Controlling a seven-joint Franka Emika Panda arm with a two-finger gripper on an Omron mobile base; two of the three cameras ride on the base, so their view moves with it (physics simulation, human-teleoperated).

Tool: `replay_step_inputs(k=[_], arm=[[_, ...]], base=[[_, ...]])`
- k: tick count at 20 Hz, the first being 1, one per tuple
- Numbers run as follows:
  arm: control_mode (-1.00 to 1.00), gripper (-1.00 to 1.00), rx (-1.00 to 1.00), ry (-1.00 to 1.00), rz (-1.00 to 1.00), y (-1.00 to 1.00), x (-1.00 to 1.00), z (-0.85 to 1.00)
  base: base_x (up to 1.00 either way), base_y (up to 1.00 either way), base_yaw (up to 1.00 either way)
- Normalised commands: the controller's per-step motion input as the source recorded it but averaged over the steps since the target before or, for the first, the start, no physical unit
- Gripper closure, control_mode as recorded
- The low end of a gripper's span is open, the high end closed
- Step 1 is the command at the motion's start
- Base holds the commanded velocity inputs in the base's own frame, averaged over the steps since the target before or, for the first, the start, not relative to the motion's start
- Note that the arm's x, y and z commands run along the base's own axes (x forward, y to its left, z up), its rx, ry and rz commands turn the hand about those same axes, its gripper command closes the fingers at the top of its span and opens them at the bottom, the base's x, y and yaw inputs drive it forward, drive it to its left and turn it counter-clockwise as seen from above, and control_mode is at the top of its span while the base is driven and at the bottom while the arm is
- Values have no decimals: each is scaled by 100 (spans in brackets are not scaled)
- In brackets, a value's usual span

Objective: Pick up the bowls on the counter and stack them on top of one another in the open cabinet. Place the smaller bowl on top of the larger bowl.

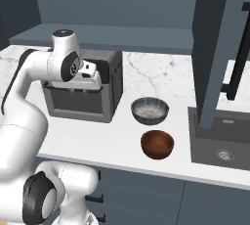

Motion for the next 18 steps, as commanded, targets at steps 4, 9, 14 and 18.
replay_step_inputs(k=[4, 9, 14, 18], arm=[[-100, -100, 13, -1, -10, -51, -3, -2], [-100, -100, 17, 8, -47, -100, -2, -17], [-100, -100, 10, 12, -51, -100, 0, -25], [-100, -100, 11, 18, -57, -100, 0, -40]], base=[[0, 0, 0], [0, 0, 0], [0, 0, 0], [0, 0, 0]])
